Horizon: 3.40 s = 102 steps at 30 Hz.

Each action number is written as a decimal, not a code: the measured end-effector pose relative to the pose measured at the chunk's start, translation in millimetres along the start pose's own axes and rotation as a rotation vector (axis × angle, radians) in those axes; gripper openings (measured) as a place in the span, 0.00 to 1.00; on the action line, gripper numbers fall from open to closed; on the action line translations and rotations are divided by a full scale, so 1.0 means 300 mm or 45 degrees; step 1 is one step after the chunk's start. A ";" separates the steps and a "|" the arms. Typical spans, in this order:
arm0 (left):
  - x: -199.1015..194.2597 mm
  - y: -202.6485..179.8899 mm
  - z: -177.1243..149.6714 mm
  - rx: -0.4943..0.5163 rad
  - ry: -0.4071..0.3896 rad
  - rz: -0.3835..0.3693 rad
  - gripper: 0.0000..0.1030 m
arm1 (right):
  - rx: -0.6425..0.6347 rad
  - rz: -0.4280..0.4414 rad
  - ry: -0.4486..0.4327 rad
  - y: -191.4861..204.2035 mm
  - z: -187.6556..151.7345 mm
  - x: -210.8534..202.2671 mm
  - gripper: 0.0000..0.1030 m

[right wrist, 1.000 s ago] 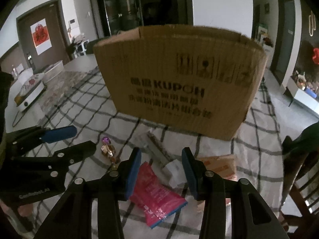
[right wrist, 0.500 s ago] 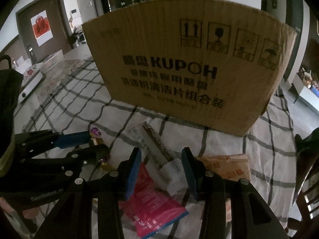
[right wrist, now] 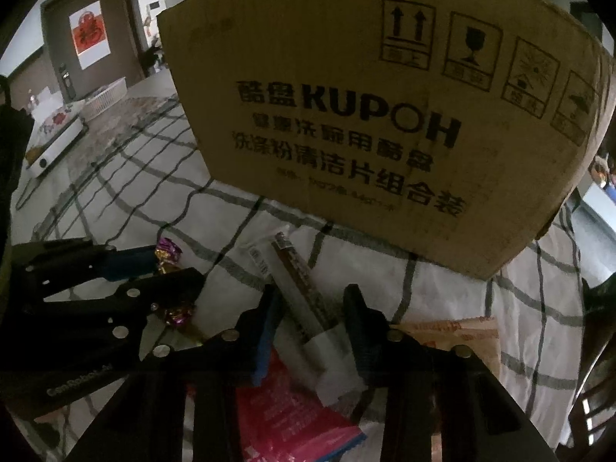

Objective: Organize snacks
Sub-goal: 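Grasp a purple-gold candy with the left tool while the right tool grasps the white stick packet, then lift both held snacks over the cardboard box, then open both tools to drop the candy and stick packet into the box, then withdraw both tools from the box toward the pink packet and pastry packet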

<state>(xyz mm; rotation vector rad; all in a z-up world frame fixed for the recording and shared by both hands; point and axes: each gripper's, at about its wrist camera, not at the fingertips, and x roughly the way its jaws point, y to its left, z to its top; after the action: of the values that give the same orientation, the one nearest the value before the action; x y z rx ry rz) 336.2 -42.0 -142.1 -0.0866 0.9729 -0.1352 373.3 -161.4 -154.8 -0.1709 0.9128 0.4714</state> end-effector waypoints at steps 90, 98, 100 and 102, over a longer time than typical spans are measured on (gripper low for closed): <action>-0.338 -0.153 0.542 0.286 -0.474 0.019 0.55 | 0.307 -0.198 -0.459 -0.222 0.360 -0.423 0.35; -0.444 -0.180 0.410 0.308 -0.522 0.006 0.59 | 0.302 -0.239 -0.508 -0.174 0.246 -0.524 0.42; -0.462 -0.191 0.378 0.320 -0.524 0.003 0.60 | 0.304 -0.243 -0.516 -0.164 0.223 -0.543 0.42; -0.483 -0.199 0.340 0.330 -0.532 0.003 0.61 | 0.308 -0.239 -0.524 -0.149 0.192 -0.567 0.43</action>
<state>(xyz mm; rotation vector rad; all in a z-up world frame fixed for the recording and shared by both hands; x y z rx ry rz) 335.6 -77.6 41.4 0.1219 0.5326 -0.2297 347.1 -236.0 12.6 0.0609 0.5362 0.2063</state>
